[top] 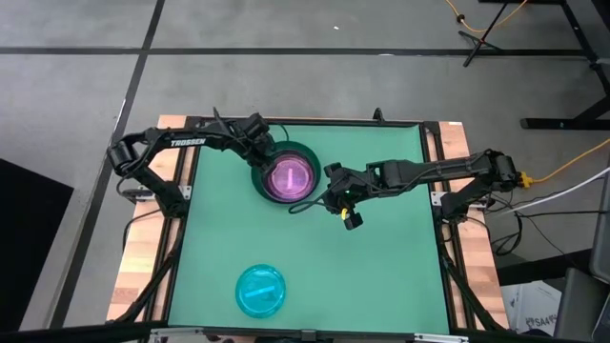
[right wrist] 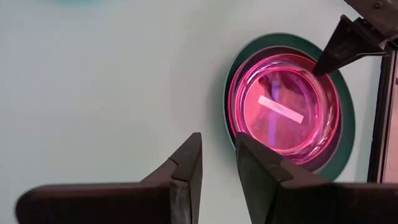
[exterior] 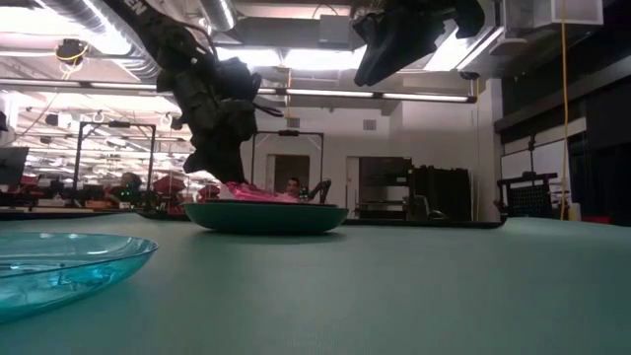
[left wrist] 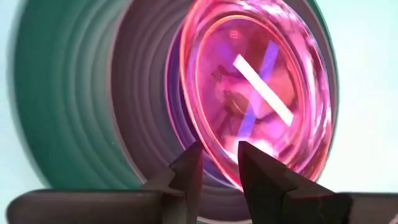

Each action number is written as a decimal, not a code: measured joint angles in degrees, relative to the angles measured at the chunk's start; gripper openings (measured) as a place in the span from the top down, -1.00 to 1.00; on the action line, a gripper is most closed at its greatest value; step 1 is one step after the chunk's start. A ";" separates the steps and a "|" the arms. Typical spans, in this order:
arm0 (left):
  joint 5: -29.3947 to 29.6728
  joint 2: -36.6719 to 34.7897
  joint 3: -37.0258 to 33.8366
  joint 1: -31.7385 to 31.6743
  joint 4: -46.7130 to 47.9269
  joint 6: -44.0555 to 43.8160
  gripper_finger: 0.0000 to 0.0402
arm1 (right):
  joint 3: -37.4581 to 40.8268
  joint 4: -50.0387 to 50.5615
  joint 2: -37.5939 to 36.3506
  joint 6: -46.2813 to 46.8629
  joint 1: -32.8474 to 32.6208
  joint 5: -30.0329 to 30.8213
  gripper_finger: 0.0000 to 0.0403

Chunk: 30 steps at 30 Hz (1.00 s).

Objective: Stack plastic plates
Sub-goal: Stack the light pink plate on top of the blue plate, then stack the blue plate on top of the light pink plate

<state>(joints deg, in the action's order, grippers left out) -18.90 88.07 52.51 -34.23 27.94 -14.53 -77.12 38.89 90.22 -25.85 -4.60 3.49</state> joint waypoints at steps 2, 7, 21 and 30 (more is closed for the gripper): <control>0.00 0.00 0.00 0.45 0.00 0.04 0.52 | 0.00 -0.01 0.01 0.00 0.00 0.02 0.56; 1.11 0.00 0.00 0.52 -0.02 0.05 0.52 | 0.00 0.00 0.02 0.00 0.00 0.00 0.56; 1.40 0.00 0.00 0.15 -0.07 1.55 0.52 | 0.00 0.00 0.02 0.00 0.00 0.00 0.56; -8.26 -0.48 0.00 -0.04 -0.05 3.03 0.52 | -0.02 0.00 0.02 0.00 0.00 0.00 0.56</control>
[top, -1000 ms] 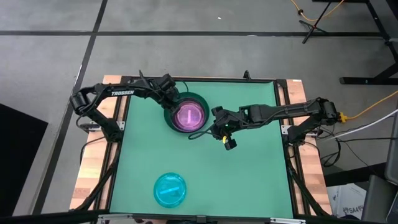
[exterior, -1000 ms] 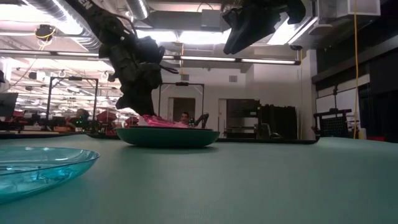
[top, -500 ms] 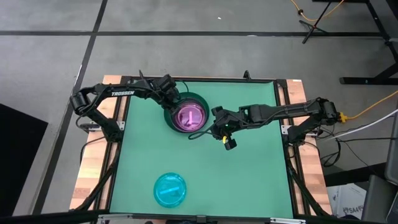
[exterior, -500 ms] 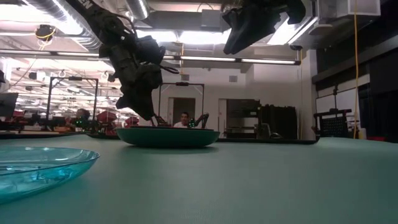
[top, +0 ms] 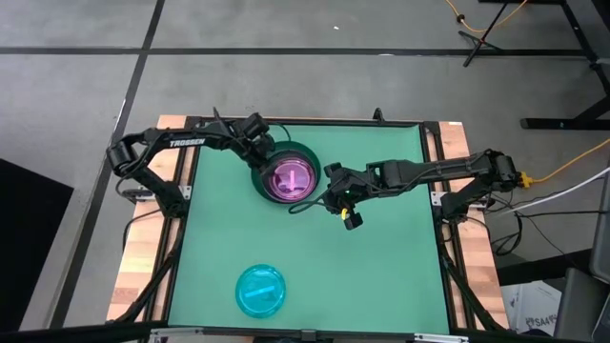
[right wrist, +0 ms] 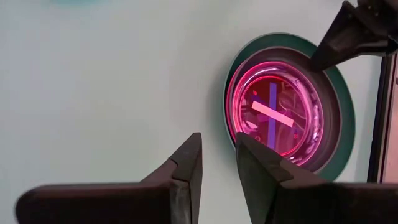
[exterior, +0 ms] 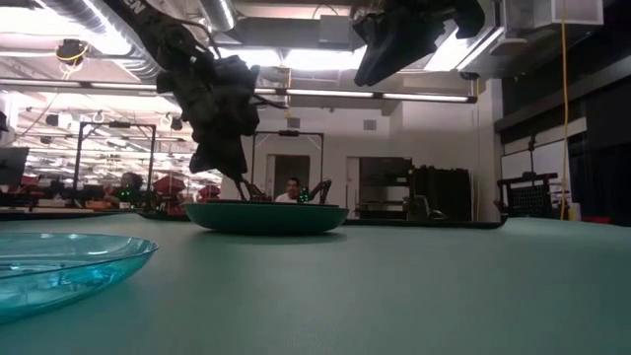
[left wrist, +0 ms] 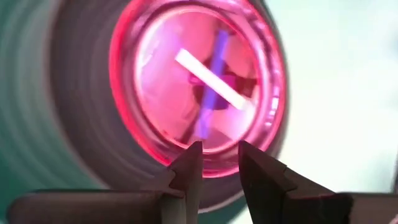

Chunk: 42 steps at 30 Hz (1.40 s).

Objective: Stack plastic plates
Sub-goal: Stack the blue plate on top of the light pink plate

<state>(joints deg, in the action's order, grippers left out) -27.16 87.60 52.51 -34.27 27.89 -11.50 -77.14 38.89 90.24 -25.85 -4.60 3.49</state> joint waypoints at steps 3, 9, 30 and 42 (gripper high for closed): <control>-1.90 0.04 0.00 1.07 0.59 0.08 0.52 | 0.00 0.01 0.00 0.00 0.00 0.02 0.56; -1.99 0.04 0.00 5.59 1.32 0.08 0.52 | 0.00 0.01 0.00 0.00 0.00 0.02 0.56; 3.73 0.04 0.00 32.25 6.19 -8.81 0.52 | 0.00 0.03 0.00 0.00 0.00 0.02 0.56; 2.40 0.02 0.00 40.95 5.36 -19.70 0.52 | 0.00 0.01 0.00 0.00 0.00 0.00 0.56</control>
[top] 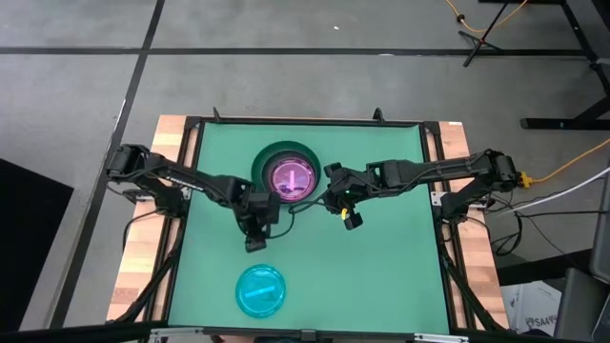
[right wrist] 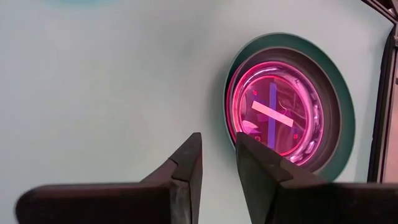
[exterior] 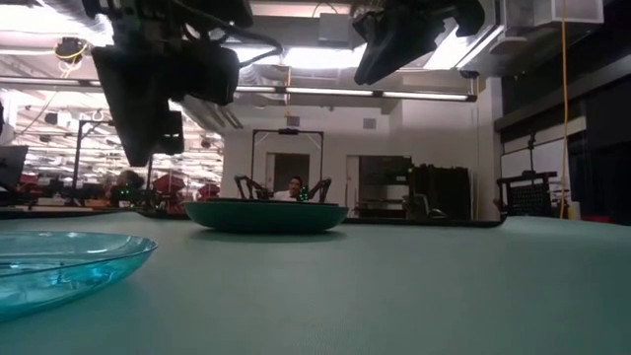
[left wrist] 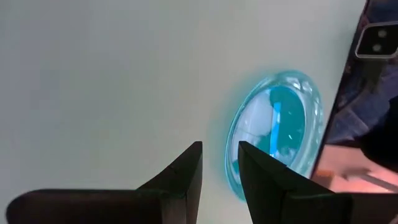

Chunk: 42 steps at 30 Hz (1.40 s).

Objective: Stack plastic plates
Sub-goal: Stack the blue plate on top of the light pink plate

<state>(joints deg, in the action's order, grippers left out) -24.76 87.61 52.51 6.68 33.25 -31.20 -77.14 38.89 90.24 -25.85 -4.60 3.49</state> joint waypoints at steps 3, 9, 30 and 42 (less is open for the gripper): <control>4.77 0.05 0.00 2.54 -2.22 -2.31 0.52 | 0.00 0.00 0.00 0.00 0.02 0.02 0.56; 11.78 0.09 0.00 7.50 -4.81 -8.35 0.52 | 0.00 -0.02 0.00 -0.08 0.13 0.02 0.56; 26.10 0.13 0.00 23.21 -2.42 -21.25 0.52 | 0.00 -0.04 0.00 -0.39 0.13 0.63 0.56; 28.13 0.15 -3.66 23.60 -6.59 -22.59 0.52 | 0.00 -0.07 0.00 -0.48 0.13 0.61 0.56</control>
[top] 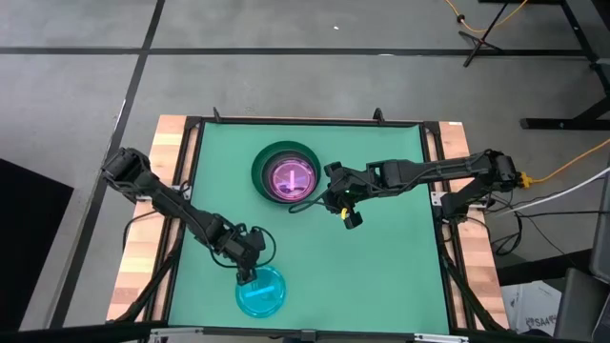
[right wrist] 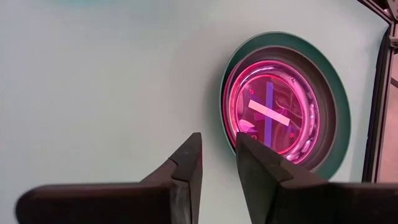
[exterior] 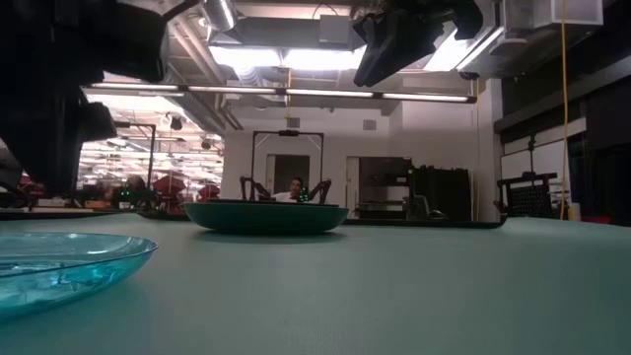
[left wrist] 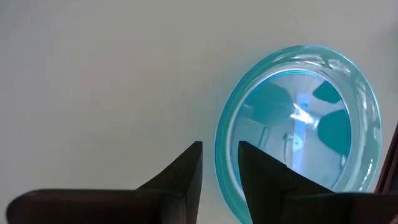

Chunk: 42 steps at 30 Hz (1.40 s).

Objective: Stack plastic plates
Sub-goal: Stack the blue plate on top of the light pink plate

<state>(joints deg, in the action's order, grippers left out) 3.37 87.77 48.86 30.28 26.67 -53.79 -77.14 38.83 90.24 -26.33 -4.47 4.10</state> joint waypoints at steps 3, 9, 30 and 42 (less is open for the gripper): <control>-0.02 0.02 -1.73 0.00 -3.14 -0.10 0.52 | 0.00 0.00 0.00 0.00 0.00 0.02 0.56; -0.02 0.02 -4.45 0.00 -7.19 -0.19 0.52 | 0.00 -0.01 0.00 0.00 0.00 0.00 0.56; 0.19 3.83 -5.85 2.25 -11.15 0.31 0.52 | 0.00 -0.02 0.00 0.02 0.00 0.01 0.56; -0.69 6.10 -5.76 2.73 -13.42 -0.13 0.52 | 0.00 -0.22 0.00 0.02 -0.02 0.02 0.56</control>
<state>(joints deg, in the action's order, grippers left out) 2.68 93.86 43.10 33.01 13.25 -53.91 -77.14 38.61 90.24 -26.30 -4.49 4.12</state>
